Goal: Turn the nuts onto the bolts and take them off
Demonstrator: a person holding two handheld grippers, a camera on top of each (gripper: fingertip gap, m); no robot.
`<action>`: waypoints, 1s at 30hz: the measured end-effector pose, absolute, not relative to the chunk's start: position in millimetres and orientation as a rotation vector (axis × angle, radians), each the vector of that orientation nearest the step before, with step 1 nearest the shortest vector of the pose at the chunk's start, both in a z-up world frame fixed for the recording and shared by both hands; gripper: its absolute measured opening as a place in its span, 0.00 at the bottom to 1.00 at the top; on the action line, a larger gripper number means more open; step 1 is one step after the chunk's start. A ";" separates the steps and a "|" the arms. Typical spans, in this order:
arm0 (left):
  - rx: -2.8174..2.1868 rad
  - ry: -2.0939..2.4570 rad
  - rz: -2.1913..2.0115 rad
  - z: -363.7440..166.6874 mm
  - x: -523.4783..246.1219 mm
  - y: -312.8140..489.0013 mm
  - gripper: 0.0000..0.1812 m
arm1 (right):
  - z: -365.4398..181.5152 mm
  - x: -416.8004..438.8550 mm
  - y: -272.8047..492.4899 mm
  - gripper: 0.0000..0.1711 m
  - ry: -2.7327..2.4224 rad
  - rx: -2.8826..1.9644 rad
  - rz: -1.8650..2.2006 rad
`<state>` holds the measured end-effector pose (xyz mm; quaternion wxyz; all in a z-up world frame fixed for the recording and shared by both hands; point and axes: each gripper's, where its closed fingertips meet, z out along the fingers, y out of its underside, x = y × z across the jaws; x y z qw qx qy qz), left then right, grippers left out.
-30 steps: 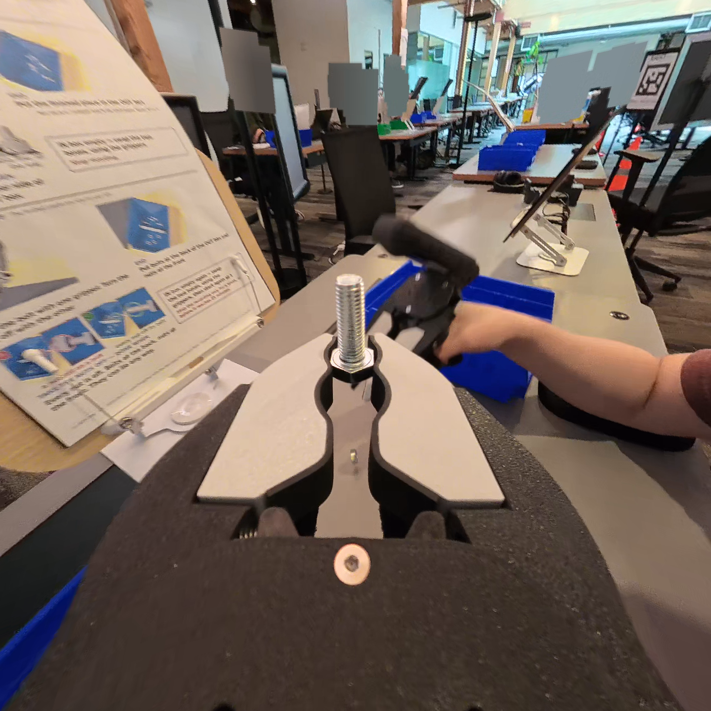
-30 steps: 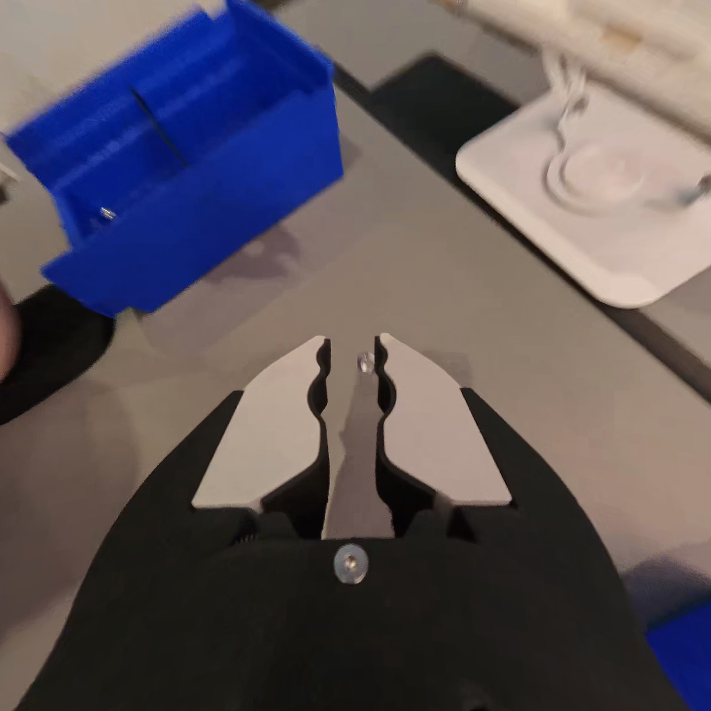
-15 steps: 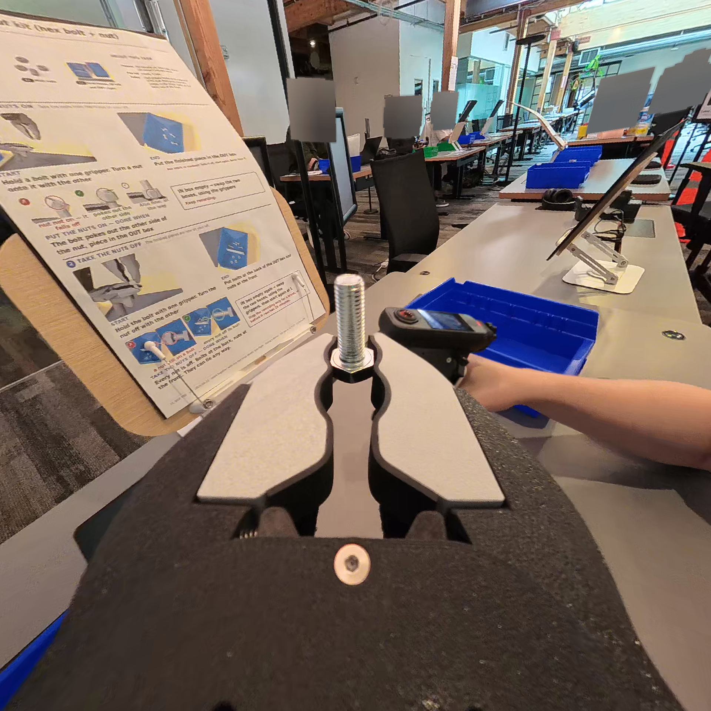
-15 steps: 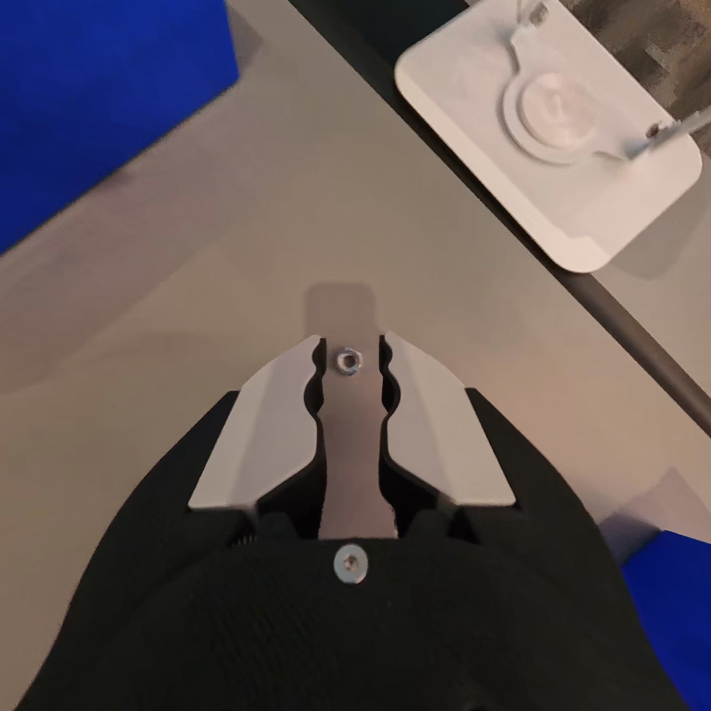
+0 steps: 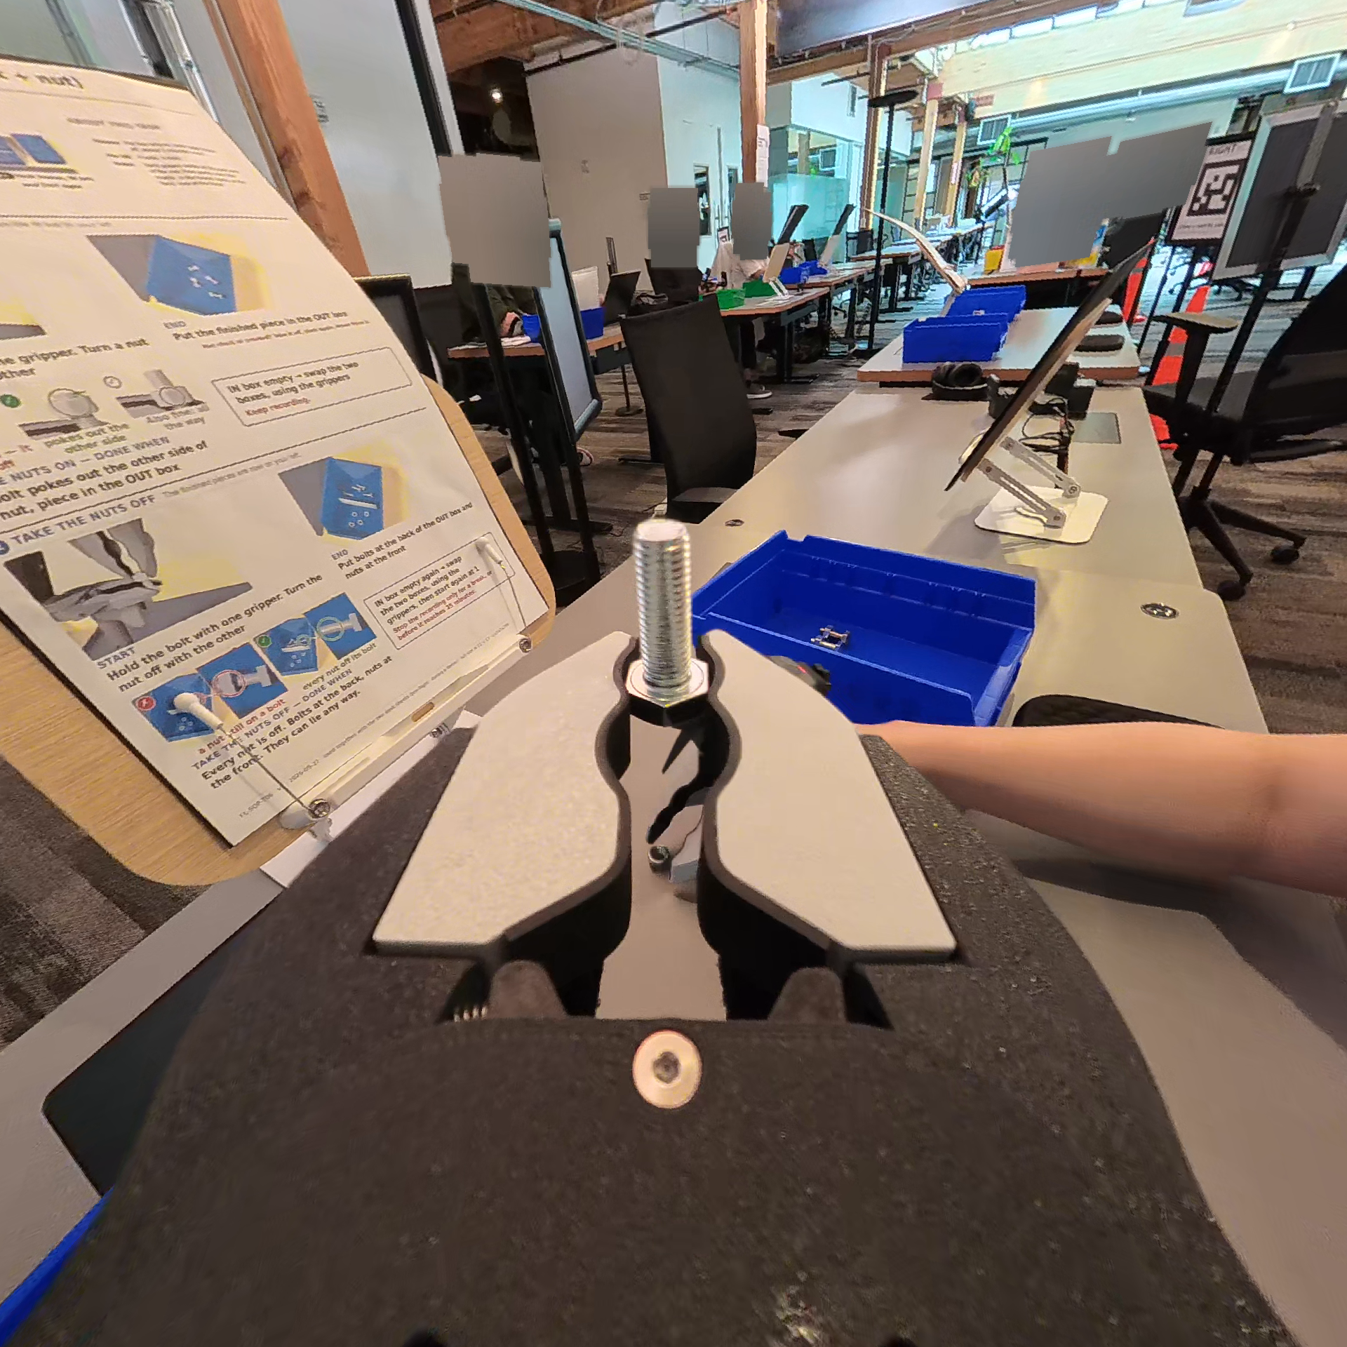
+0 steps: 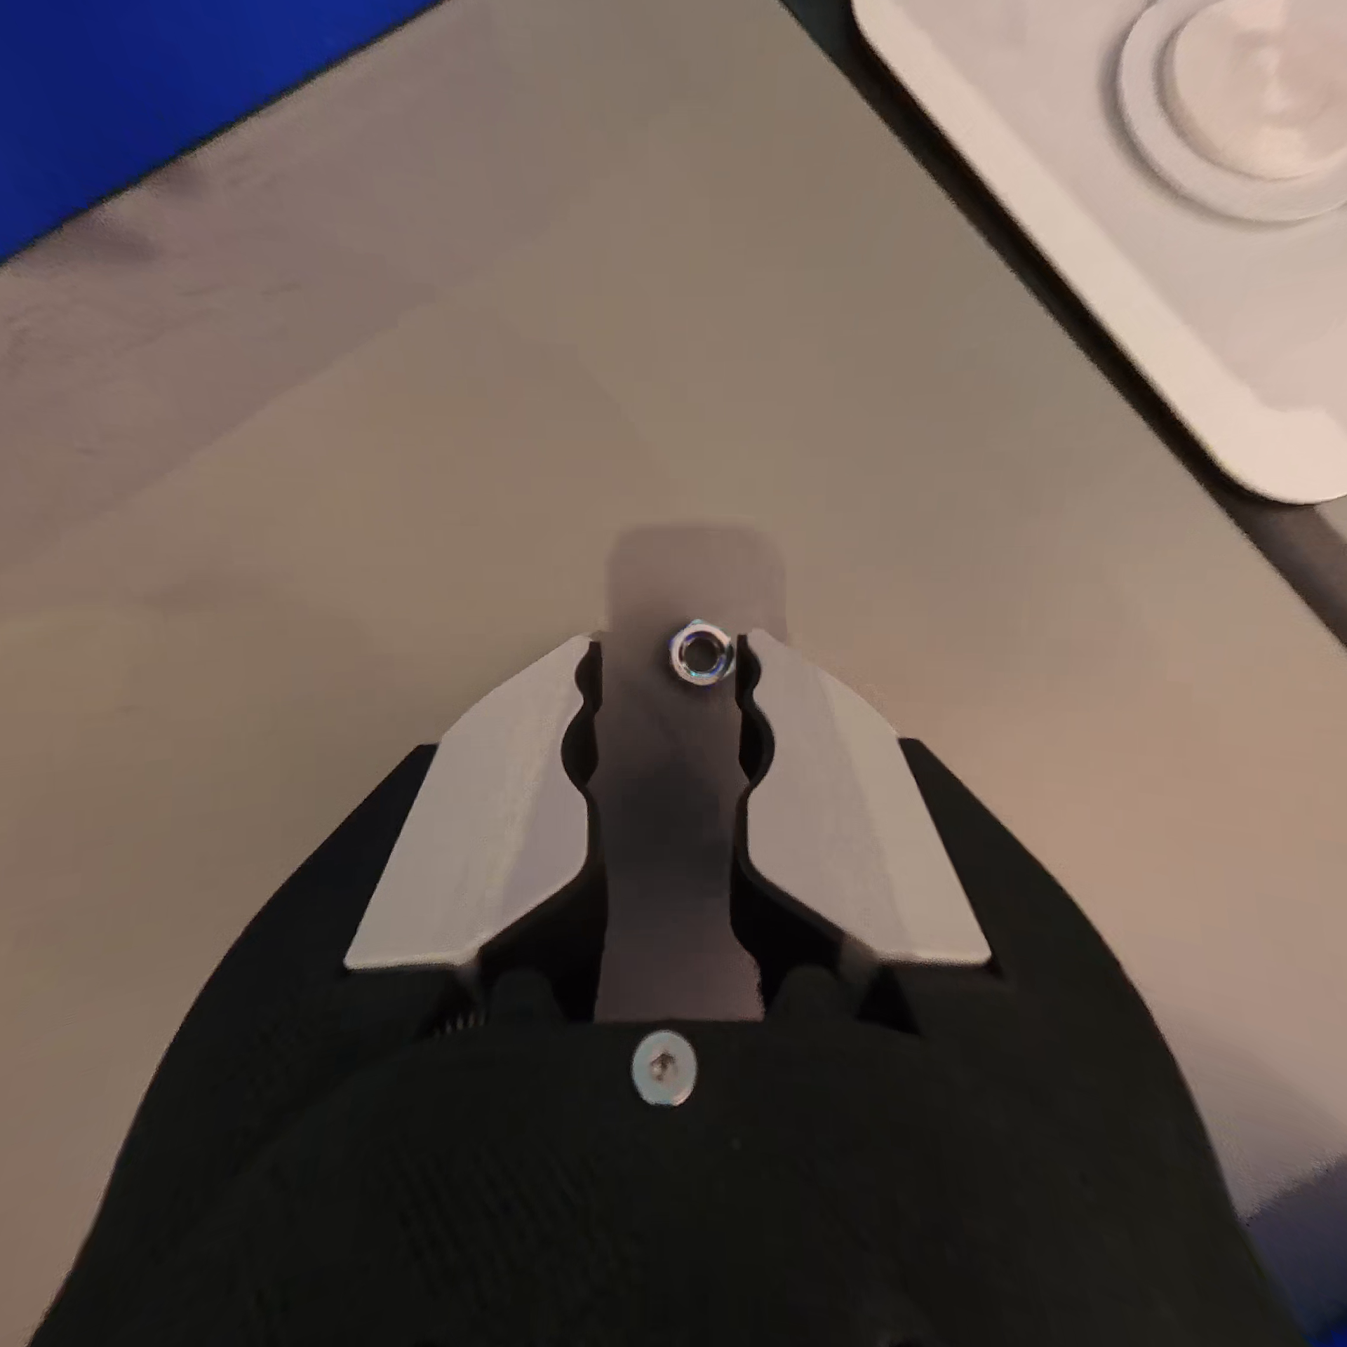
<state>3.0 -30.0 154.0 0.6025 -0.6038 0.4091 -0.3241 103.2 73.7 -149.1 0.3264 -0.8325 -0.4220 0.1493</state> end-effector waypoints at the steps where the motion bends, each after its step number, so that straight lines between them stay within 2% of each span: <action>1: -1.400 0.957 -0.749 153.1 4.3 -30.8 0.08 | -152.8 104.4 74.0 0.20 -1.102 -2.211 0.416; 4: -1.402 0.969 -0.747 151.9 6.6 -32.1 0.08 | -156.5 108.7 73.4 0.13 -1.115 -2.246 0.446; 10: -1.408 0.976 -0.752 151.1 7.4 -32.1 0.08 | -154.7 117.5 71.2 0.19 -1.103 -2.243 0.402; 13: -1.411 0.975 -0.752 150.6 7.7 -31.5 0.08 | -156.0 113.6 73.0 0.19 -1.091 -2.229 0.419; 19: -1.427 0.989 -0.746 146.3 11.6 -30.4 0.08 | -155.9 106.7 76.6 0.18 -0.999 -2.265 0.502; 21: -1.435 0.994 -0.747 143.8 13.7 -29.0 0.08 | -156.8 109.2 78.5 0.11 -1.001 -2.267 0.442; 23: -1.447 1.002 -0.744 140.1 16.0 -27.4 0.08 | -151.7 115.2 83.1 0.11 -0.993 -2.246 0.358; 26: -1.475 1.028 -0.715 131.0 20.1 -23.4 0.08 | -108.3 104.7 73.9 0.11 -0.962 -2.123 0.533; 30: -1.514 1.128 -0.663 109.6 35.6 -20.2 0.08 | -23.2 104.5 49.8 0.11 -1.008 -1.899 0.663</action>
